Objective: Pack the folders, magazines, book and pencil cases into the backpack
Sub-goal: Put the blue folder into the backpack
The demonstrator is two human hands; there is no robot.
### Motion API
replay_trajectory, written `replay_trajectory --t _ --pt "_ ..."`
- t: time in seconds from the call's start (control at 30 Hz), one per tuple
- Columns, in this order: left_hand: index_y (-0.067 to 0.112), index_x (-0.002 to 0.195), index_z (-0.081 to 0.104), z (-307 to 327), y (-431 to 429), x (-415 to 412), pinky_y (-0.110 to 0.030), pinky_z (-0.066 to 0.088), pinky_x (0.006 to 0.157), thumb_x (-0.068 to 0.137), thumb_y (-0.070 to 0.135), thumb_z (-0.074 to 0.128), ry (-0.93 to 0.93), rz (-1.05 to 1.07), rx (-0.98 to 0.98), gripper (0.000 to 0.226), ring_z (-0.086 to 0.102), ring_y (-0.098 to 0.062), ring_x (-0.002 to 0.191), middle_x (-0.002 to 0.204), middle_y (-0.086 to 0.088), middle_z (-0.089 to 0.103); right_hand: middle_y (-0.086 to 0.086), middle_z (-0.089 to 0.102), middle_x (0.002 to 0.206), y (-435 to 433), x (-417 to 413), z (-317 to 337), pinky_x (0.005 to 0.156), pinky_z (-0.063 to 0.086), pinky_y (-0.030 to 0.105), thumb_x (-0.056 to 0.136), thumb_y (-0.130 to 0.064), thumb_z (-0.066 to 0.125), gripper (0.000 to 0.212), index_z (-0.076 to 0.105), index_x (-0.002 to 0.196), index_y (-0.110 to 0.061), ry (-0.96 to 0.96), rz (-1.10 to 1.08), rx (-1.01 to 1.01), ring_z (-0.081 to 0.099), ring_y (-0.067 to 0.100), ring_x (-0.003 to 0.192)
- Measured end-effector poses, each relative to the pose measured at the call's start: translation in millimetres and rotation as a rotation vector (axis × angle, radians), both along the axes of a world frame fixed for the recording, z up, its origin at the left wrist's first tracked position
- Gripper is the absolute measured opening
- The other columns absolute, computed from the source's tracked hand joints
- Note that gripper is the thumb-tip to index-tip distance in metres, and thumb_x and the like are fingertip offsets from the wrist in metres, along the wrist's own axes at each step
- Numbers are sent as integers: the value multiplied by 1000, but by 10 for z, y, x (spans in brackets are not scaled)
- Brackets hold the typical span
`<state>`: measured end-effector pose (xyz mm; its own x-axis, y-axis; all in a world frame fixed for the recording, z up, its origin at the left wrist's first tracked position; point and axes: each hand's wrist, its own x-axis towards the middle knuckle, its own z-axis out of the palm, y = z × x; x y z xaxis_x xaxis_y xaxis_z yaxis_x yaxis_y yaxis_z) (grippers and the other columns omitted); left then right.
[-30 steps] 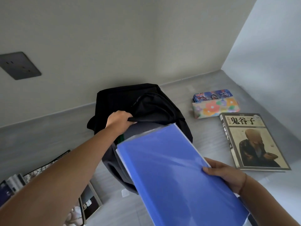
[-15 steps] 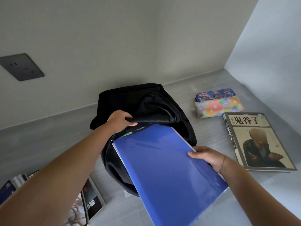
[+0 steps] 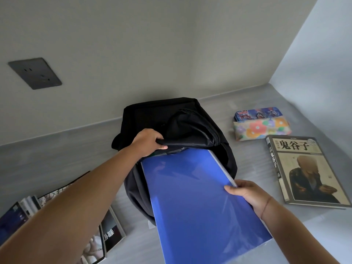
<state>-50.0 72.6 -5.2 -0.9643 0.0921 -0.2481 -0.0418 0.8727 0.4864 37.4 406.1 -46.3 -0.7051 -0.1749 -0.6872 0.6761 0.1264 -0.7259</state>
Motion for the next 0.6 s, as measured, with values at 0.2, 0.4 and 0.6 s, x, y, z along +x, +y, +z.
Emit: replay_trajectory --t 0.2,0.4,0.6 --pt "16 101 71 -11 -14 36 -37 51 83 82 27 71 38 -80 -111 22 61 -22 92 99 -2 66 20 72 90 -73 0 60 70 55 36 82 -8 67 18 70 96 4 -55 -5 -17 70 30 71" --pt "20 110 68 -35 -30 40 -37 53 83 85 23 66 12 -122 -261 26 62 -22 96 109 -1 66 25 71 101 57 94 85 84 54 44 83 -9 66 22 70 100 3 -59 8 6 68 41 93" --pt "18 110 69 19 -63 45 -38 53 84 85 19 65 -23 -158 -287 26 62 -23 95 107 -3 67 24 72 96 -2 167 99 89 53 49 83 -10 67 17 72 94 2 -38 -4 70 68 42 93"
